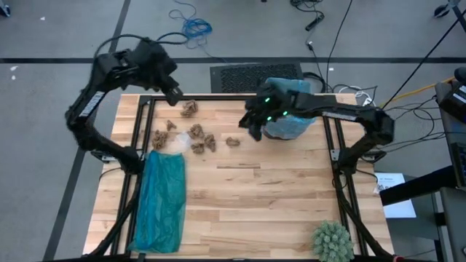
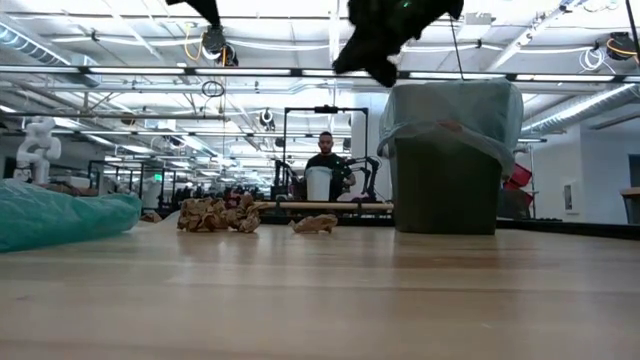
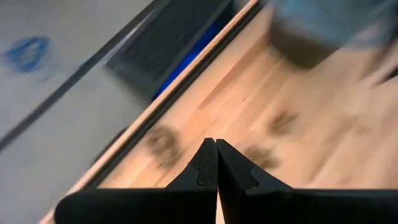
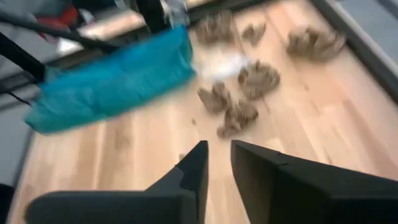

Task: Place trash/remove bag and relplace
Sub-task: Put the brown napkin into the trash bin

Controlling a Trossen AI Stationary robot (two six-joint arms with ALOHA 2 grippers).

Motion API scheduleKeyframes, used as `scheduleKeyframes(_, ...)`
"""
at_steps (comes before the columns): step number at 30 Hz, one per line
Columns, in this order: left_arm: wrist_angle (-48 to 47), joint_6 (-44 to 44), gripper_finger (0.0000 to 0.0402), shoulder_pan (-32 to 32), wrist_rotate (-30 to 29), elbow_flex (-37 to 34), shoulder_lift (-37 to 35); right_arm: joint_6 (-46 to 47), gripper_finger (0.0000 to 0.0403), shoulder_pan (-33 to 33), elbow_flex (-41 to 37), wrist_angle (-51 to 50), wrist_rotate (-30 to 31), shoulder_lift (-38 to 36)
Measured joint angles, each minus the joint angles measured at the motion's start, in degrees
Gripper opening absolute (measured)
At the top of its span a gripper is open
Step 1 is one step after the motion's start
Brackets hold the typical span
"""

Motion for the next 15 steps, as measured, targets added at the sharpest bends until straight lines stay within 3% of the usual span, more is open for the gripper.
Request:
scheduleKeyframes(3, 7.0, 0.0, 0.0001, 1.6, 8.0, -6.3, -6.0, 0.0, 0.0093, 2.5, 0.1, 0.3, 3.6, 3.4)
scheduleKeyframes(5, 10.0, 0.0, 0.0001, 2.2, 10.0, -9.6, -9.1, 0.0, 0.0110, 3.9, 0.7, 0.6, 6.0, 5.7)
scheduleKeyframes(15, 9.2, 0.0, 0.0000, 2.3, 10.1, -15.1, -14.2, -3.6, 0.0152, 7.5, 4.3, 3.8, 14.5, 19.8)
